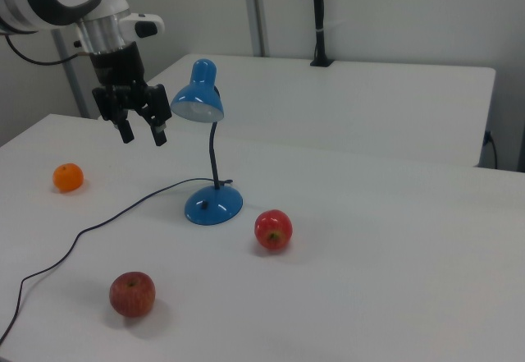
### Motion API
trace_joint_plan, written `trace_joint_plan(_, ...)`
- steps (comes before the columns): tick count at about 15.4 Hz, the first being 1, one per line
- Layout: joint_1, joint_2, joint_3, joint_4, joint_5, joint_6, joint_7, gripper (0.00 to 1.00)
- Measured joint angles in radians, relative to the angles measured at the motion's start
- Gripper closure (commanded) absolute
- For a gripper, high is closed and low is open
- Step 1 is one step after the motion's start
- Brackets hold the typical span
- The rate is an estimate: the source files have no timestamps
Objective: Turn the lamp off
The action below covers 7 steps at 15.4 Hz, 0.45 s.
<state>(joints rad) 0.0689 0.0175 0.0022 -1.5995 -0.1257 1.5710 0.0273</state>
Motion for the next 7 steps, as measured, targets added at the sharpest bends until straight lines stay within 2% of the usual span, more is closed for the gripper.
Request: trace_joint_plan(7,0.000,-0.010,0.000,0.000,0.000,0.000,-0.001,0.00)
